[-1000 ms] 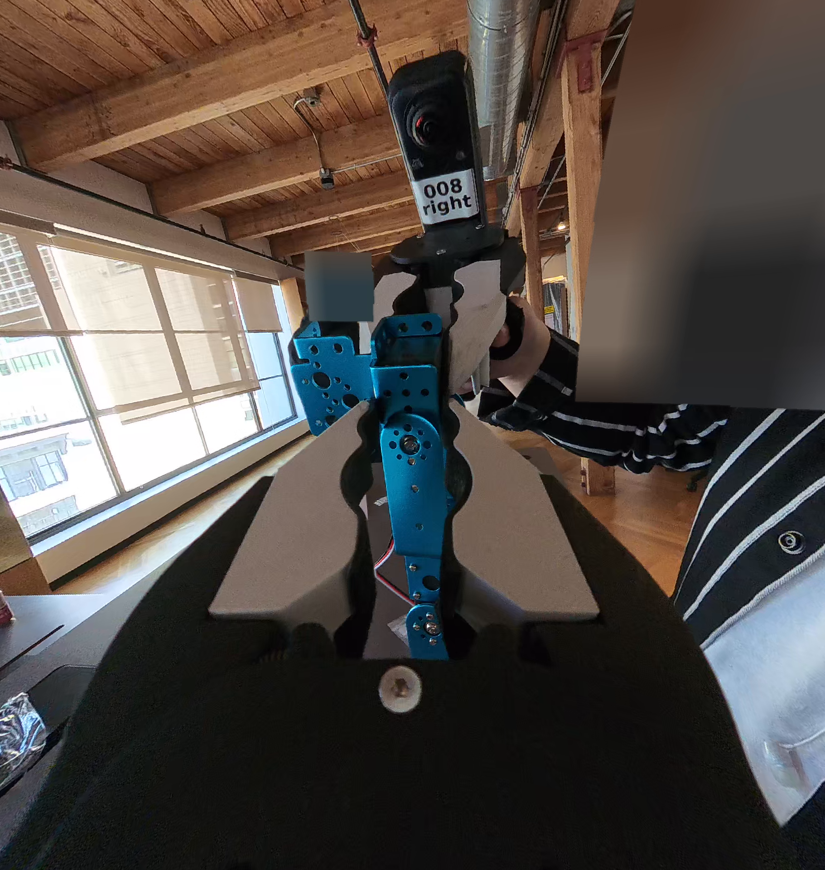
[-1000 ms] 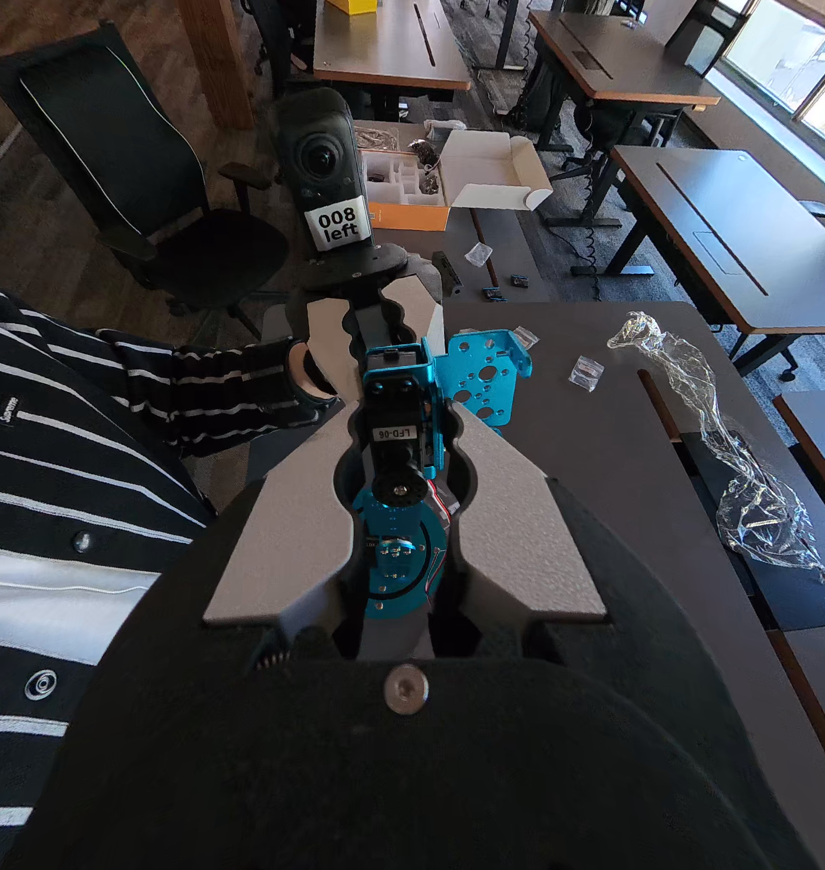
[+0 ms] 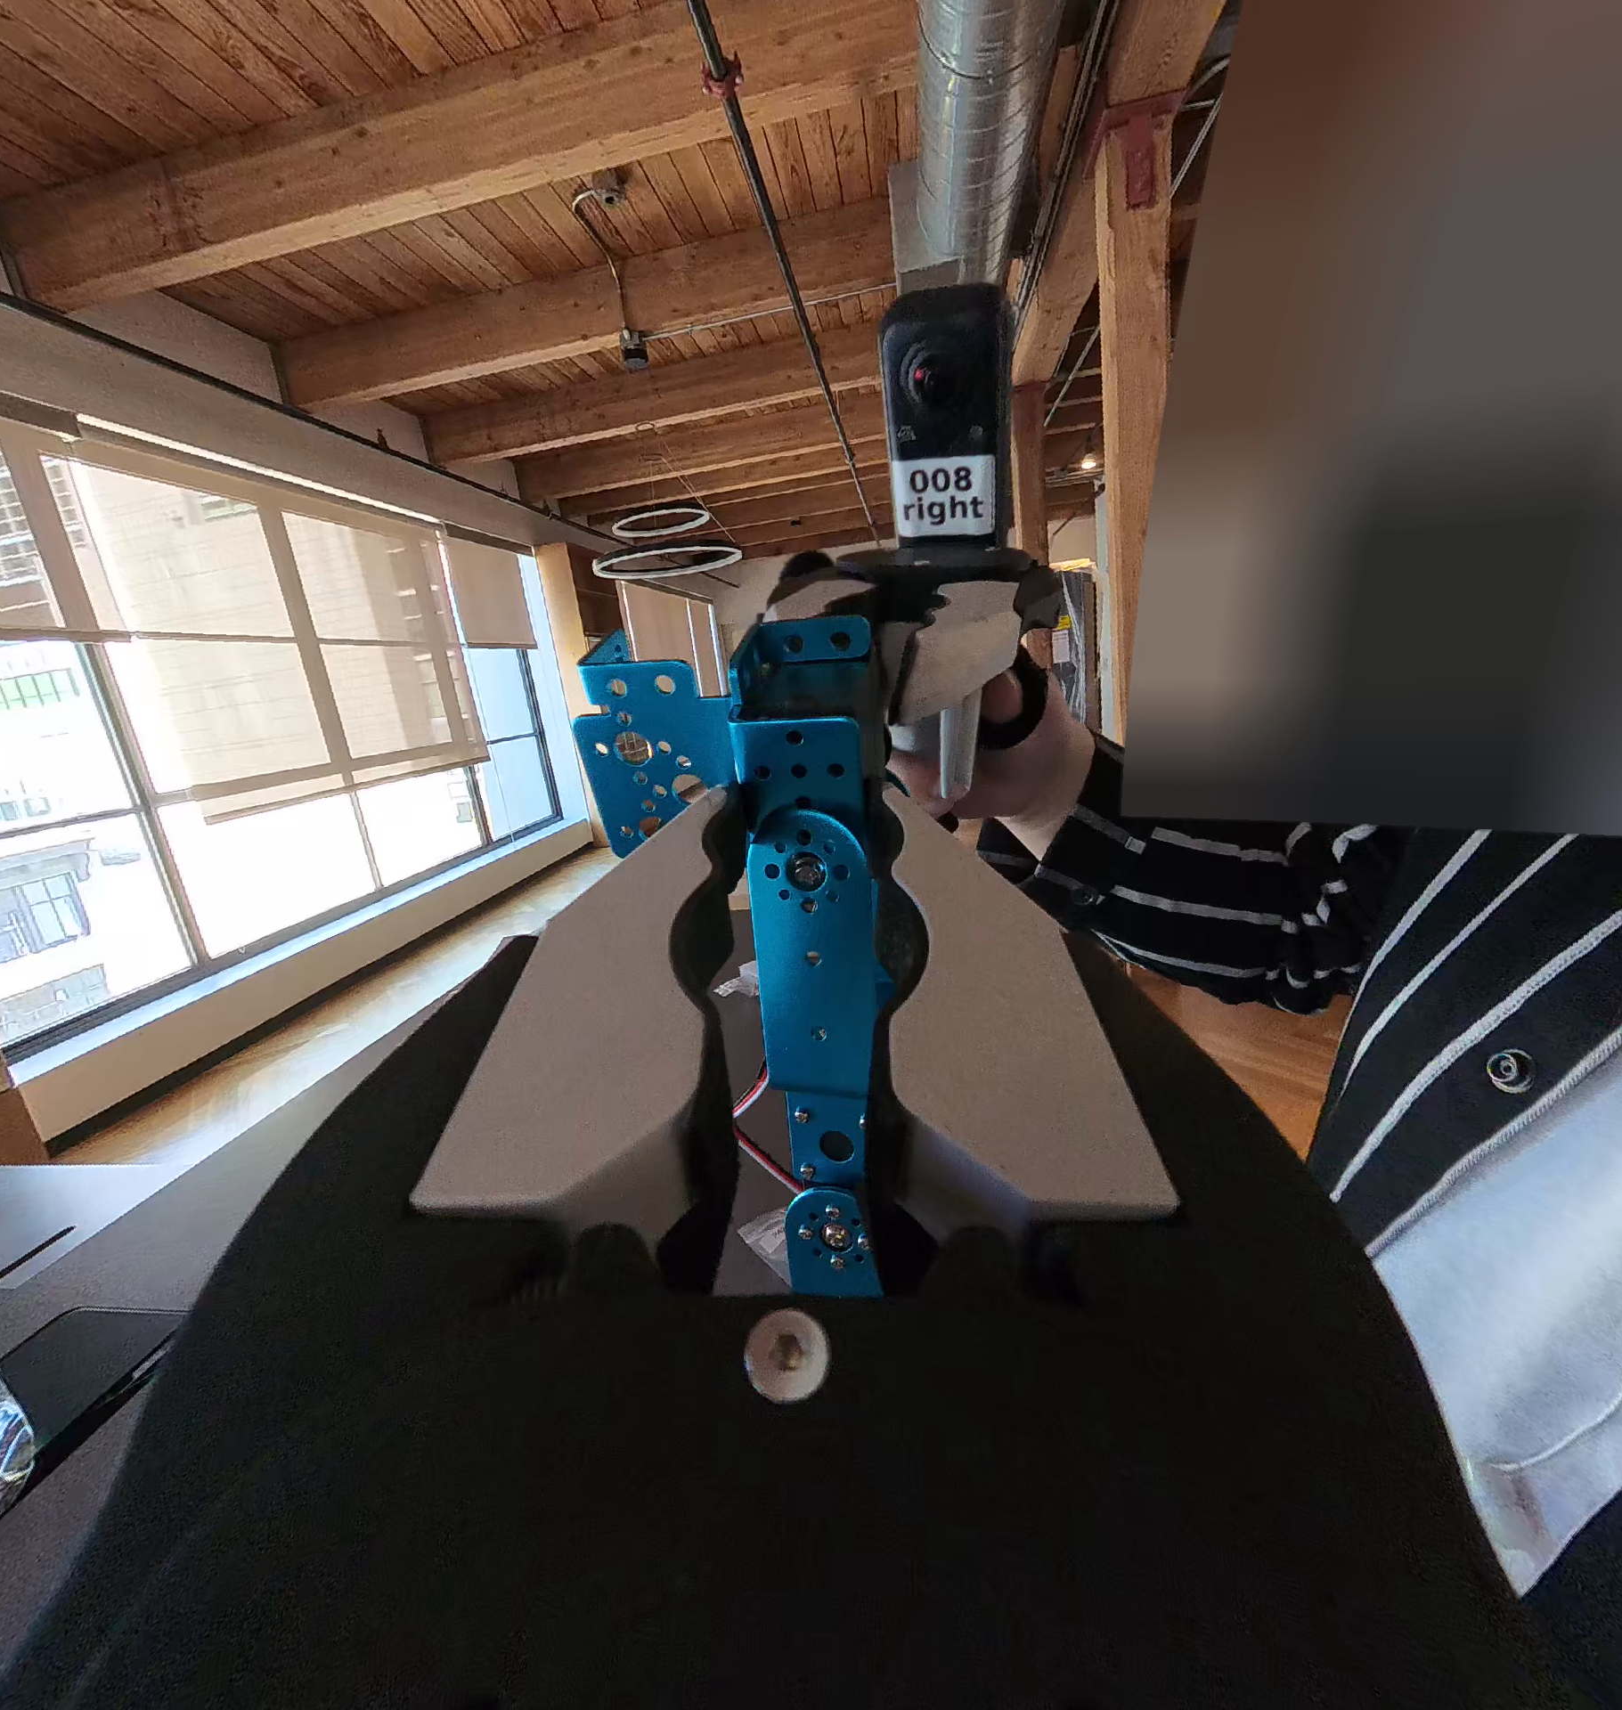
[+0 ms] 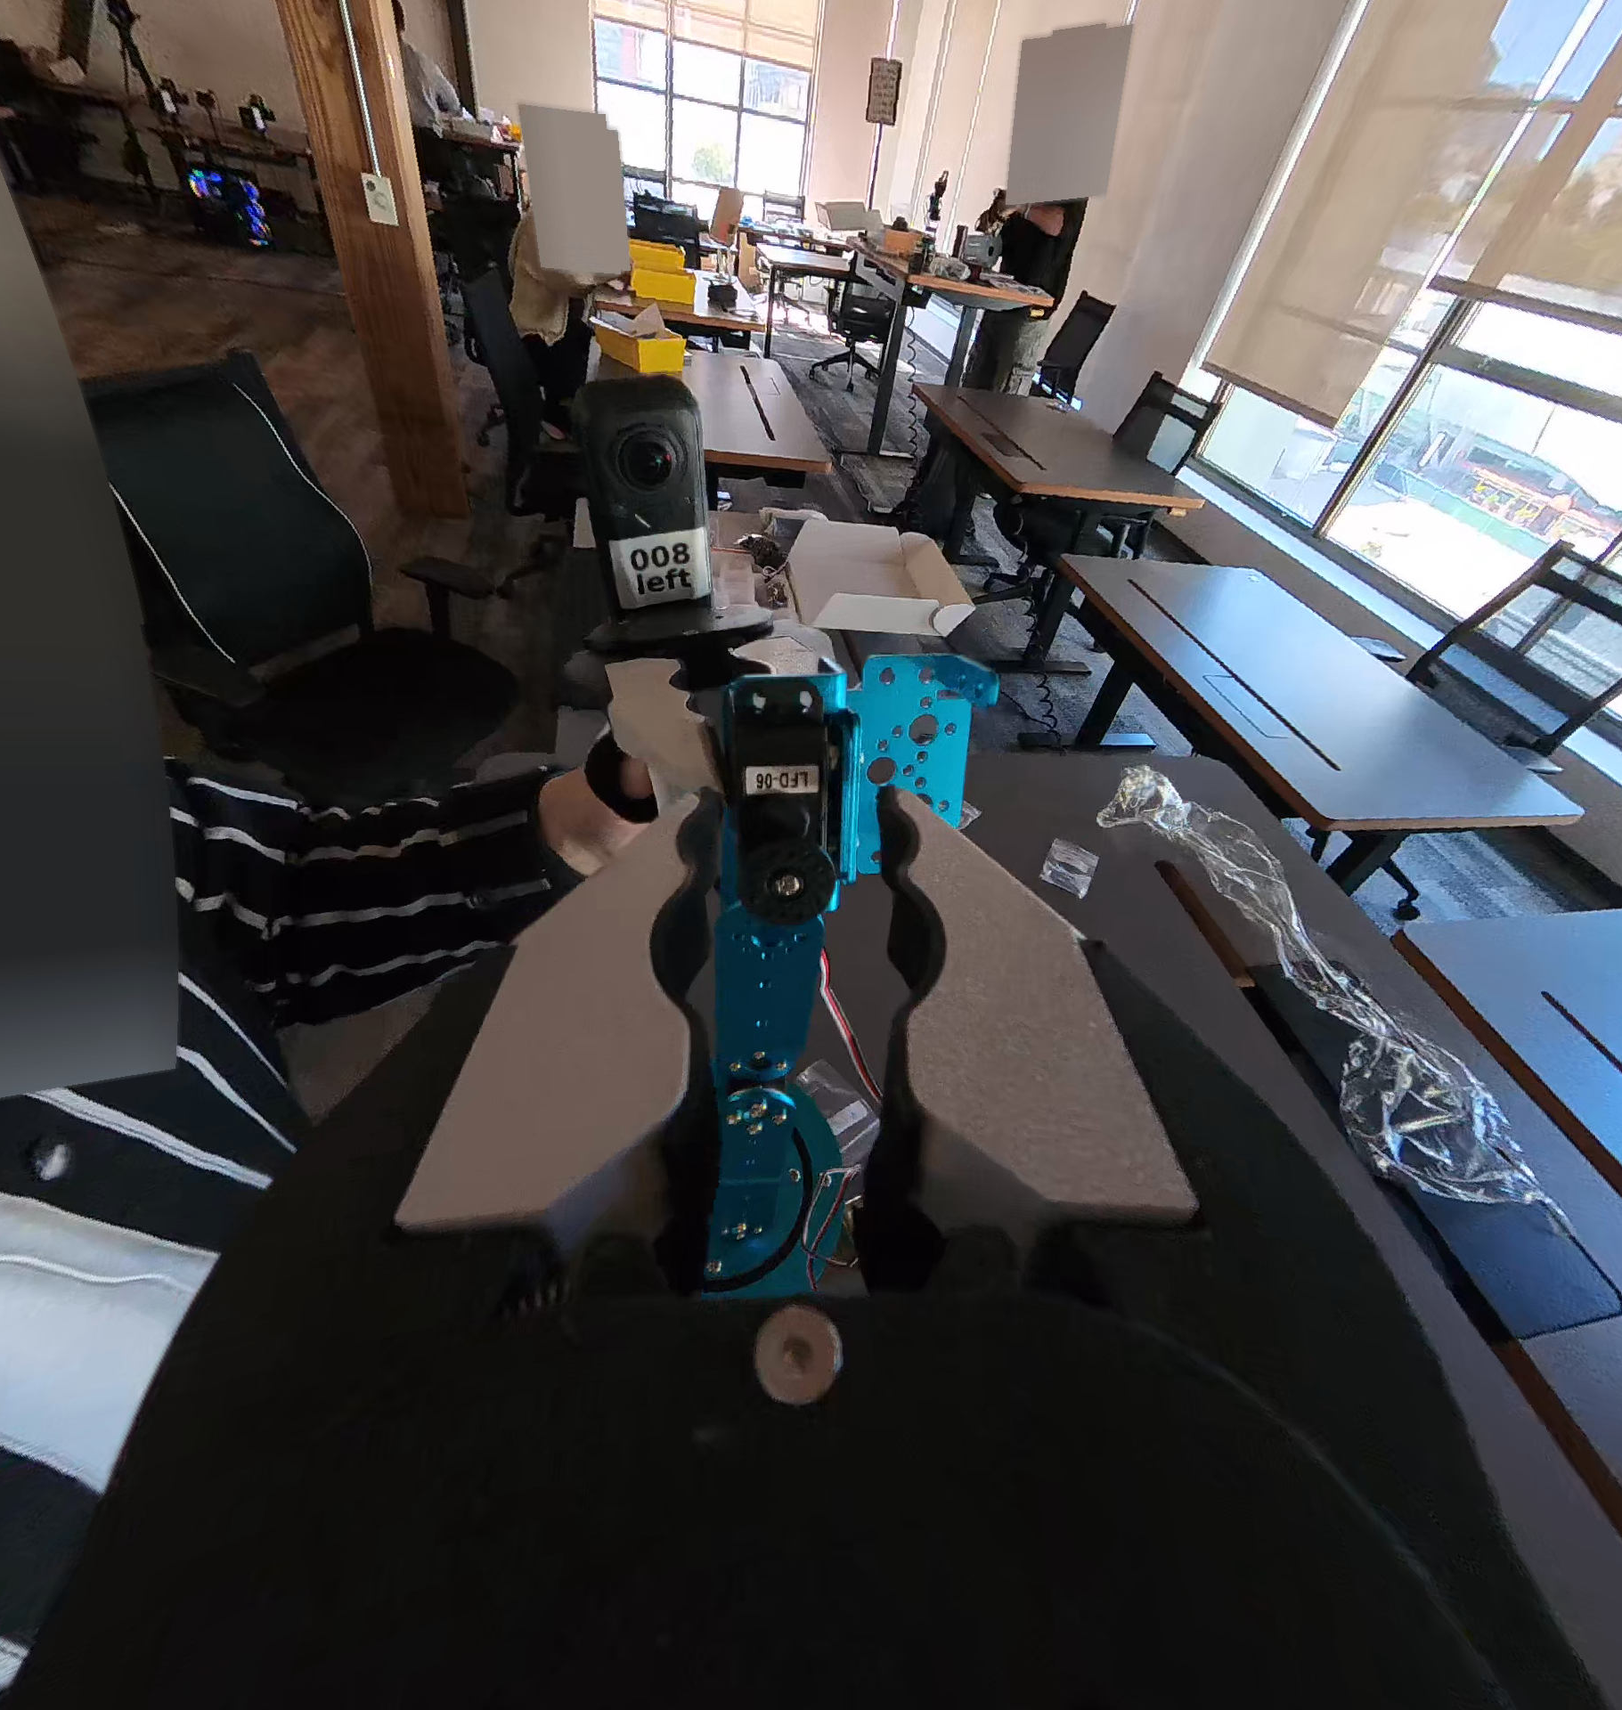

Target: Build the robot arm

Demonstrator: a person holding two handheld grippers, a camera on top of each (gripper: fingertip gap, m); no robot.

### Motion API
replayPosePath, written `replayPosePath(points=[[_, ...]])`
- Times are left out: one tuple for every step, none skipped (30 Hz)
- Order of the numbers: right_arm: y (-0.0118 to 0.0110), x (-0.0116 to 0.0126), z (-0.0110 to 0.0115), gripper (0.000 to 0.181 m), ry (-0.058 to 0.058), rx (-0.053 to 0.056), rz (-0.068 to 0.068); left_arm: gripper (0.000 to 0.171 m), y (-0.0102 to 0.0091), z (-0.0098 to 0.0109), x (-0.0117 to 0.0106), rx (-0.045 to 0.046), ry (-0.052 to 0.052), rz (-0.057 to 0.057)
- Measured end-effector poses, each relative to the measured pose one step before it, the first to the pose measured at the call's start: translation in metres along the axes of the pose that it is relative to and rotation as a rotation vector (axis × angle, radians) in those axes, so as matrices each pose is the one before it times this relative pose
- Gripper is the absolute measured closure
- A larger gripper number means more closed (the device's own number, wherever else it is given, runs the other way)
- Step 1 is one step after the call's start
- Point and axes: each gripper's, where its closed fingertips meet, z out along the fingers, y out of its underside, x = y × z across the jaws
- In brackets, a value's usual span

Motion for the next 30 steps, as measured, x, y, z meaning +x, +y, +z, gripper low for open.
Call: replayPosePath(points=[[-0.00071, -0.00075, 0.00122, 0.153, 0.0032, -0.0065, -0.0127, 0.148, -0.00046, -0.00003, -0.00006, 0.00165, 0.0005, -0.0025], [-0.00105, -0.00129, 0.00125, 0.152, -0.0003, -0.0018, -0.0133, 0.148, -0.00061, -0.00007, 0.00009, 0.0025, 0.0015, -0.0028], [-0.00016, -0.00105, 0.00123, 0.153, 0.001, -0.0057, -0.0128, 0.148, -0.00033, -0.0001, 0.00014, 0.00071, 0.0022, -0.0021], [0.00128, 0.00001, 0.0013, 0.156, 0.0061, -0.0131, -0.013, 0.148, -0.00012, 0.00002, 0.00002, -0.00118, 0.0002, -0.0003], [0.00061, 0.00018, 0.00083, 0.157, 0.0073, -0.0073, -0.0138, 0.148, 0.0001, -0.00016, -0.00017, -0.00093, -0.0003, 0.0019], [-0.00057, -0.00007, 0.00011, 0.158, 0.0038, -0.0003, -0.0136, 0.148, -0.00004, -0.00022, 0.00014, -0.00079, 0.0018, 0.0002], [-0.00006, -0.00019, 0.00002, 0.159, 0.001, -0.0028, -0.0057, 0.148, 0.00003, -0.00007, -0.0001, -0.00202, 0.0011, -0.0011], [0.00016, 0.00028, 0.0001, 0.159, 0.0003, -0.0032, 0.0028, 0.148, 0.00015, -0.00004, -0.00027, -0.00323, 0.0012, -0.0003], [0.00016, 0.00002, 0.00003, 0.159, -0.0044, -0.0007, 0.0078, 0.148, 0.00001, 0.0, -0.00021, -0.00358, 0.0018, -0.0001], [-0.00024, 0.00022, -0.00001, 0.159, -0.0047, 0.0012, 0.0073, 0.148, 0.00016, 0.00006, -0.00029, -0.00316, 0.0003, -0.0005], [-0.00024, 0.00047, 0.00015, 0.159, -0.0024, 0.0005, 0.0054, 0.148, -0.0001, -0.00013, -0.00031, -0.00125, 0.0001, -0.0014], [-0.00039, 0.00016, 0.00048, 0.159, -0.0035, -0.0018, 0.0067, 0.148, -0.00006, -0.00033, -0.00038, 0.00097, 0.0011, -0.0031], [-0.00064, 0.00047, 0.00042, 0.159, -0.0046, -0.0015, 0.0072, 0.148, -0.00005, -0.00023, -0.00051, 0.00186, 0.0007, -0.0049], [-0.00057, 0.00065, 0.00036, 0.159, -0.0056, -0.0032, 0.0068, 0.148, -0.00003, -0.00012, -0.00068, 0.00188, -0.0011, -0.0048], [-0.00004, 0.00059, 0.0004, 0.159, -0.007, -0.0046, 0.0098, 0.148, -0.00005, -0.00022, -0.00064, 0.001, -0.0016, -0.0036], [0.00024, 0.00035, 0.00039, 0.159, -0.0094, -0.0058, 0.0138, 0.148, 0.00012, -0.00019, -0.00043, -0.00015, -0.0016, -0.0039], [0.00011, 0.00031, 0.00011, 0.16, -0.0085, -0.0046, 0.0152, 0.148, 0.00021, -0.0001, -0.00028, -0.00079, -0.0025, -0.0022], [0.00059, 0.00006, -0.00027, 0.16, -0.0081, -0.0071, 0.0113, 0.148, 0.0005, 0.00013, -0.00031, -0.00168, -0.0039, 0.0009], [0.00093, -0.00123, -0.0005, 0.163, -0.0137, -0.0077, 0.0098, 0.148, 0.00055, 0.00013, 0.00033, -0.00139, -0.0001, 0.0008], [-0.0001, -0.00041, -0.00028, 0.163, -0.0089, 0.0026, 0.0168, 0.148, 0.00012, 0.00008, 0.00041, 0.00064, 0.0014, -0.0015], [0.00034, 0.0, -0.00037, 0.163, -0.0071, 0.004, 0.0125, 0.148, 0.00013, 0.0001, 0.00022, 0.00051, -0.0005, 0.0003], [0.00021, 0.0, -0.00025, 0.164, -0.0069, 0.0062, 0.0101, 0.148, 0.00008, 0.0, 0.00012, -0.00002, -0.0005, 0.0017], [-0.00018, -0.00003, -0.00022, 0.163, -0.0051, 0.0089, 0.0088, 0.148, -0.00006, 0.00002, 0.0, -0.00024, -0.0001, -0.0004], [-0.00017, 0.00012, -0.00015, 0.163, -0.0014, 0.0073, 0.007, 0.148, -0.00013, 0.00012, -0.00009, 0.0, 0.0009, -0.0029], [-0.00017, 0.00003, -0.00008, 0.163, 0.0019, 0.0076, 0.004, 0.148, -0.00007, -0.0001, -0.00003, 0.00127, 0.002, -0.0037], [-0.00016, -0.00011, -0.00011, 0.163, 0.005, 0.0072, 0.0046, 0.148, -0.00017, -0.00003, 0.00012, 0.00336, 0.0033, -0.0045], [-0.00008, -0.00027, -0.00018, 0.163, 0.0079, 0.0089, 0.0033, 0.148, -0.00013, 0.00007, 0.00025, 0.00538, 0.0048, -0.0073], [-0.00021, -0.00039, -0.00022, 0.163, 0.0113, 0.0111, -0.004, 0.148, -0.00021, 0.0001, 0.0004, 0.00656, 0.0052, -0.0101], [-0.00023, -0.00041, -0.00027, 0.164, 0.0144, 0.0122, -0.0094, 0.148, -0.0002, 0.00013, 0.00026, 0.00842, 0.0042, -0.0084], [-0.00018, -0.00041, -0.00023, 0.164, 0.0127, 0.0126, -0.0036, 0.148, -0.00006, 0.00002, 0.00038, 0.00902, 0.0039, -0.0047]])
